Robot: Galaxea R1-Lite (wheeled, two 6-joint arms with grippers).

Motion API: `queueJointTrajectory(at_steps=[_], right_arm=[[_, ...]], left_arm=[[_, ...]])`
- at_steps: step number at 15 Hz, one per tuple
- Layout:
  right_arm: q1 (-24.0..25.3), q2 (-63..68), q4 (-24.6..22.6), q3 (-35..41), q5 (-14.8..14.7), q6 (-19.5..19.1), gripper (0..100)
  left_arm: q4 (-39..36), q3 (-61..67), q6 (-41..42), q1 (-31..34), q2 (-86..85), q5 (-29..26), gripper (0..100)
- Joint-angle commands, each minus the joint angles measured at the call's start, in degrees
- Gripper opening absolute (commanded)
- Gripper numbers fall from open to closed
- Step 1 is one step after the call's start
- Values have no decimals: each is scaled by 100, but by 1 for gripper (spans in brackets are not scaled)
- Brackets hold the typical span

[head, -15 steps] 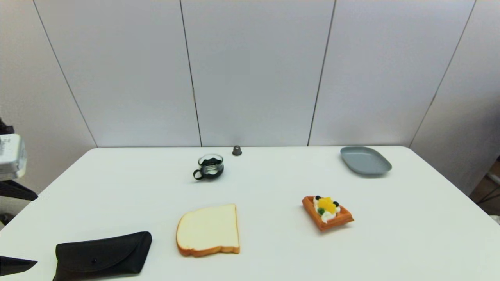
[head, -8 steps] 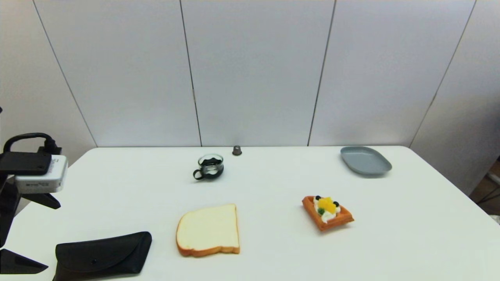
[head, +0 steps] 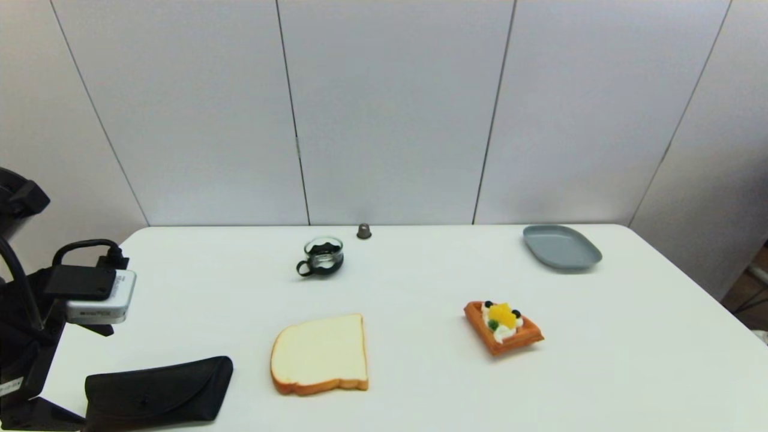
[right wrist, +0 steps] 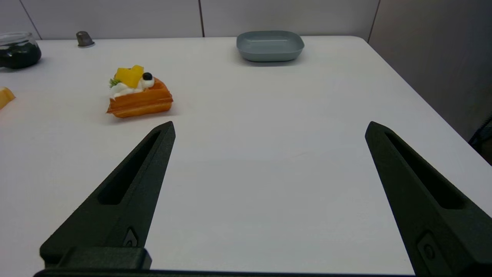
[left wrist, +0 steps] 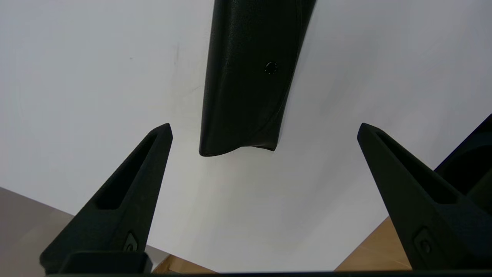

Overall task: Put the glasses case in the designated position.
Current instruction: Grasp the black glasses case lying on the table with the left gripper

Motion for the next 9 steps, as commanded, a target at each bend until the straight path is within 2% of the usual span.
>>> queueJointTrajectory(at_steps=[1,9], right_arm=[[0,6,0,0,1,11,100],[0,6,0,0,1,11,100]], left_arm=[[-115,267,64,-145,70,44,100],[-994,997,46,-488,474,237,100]])
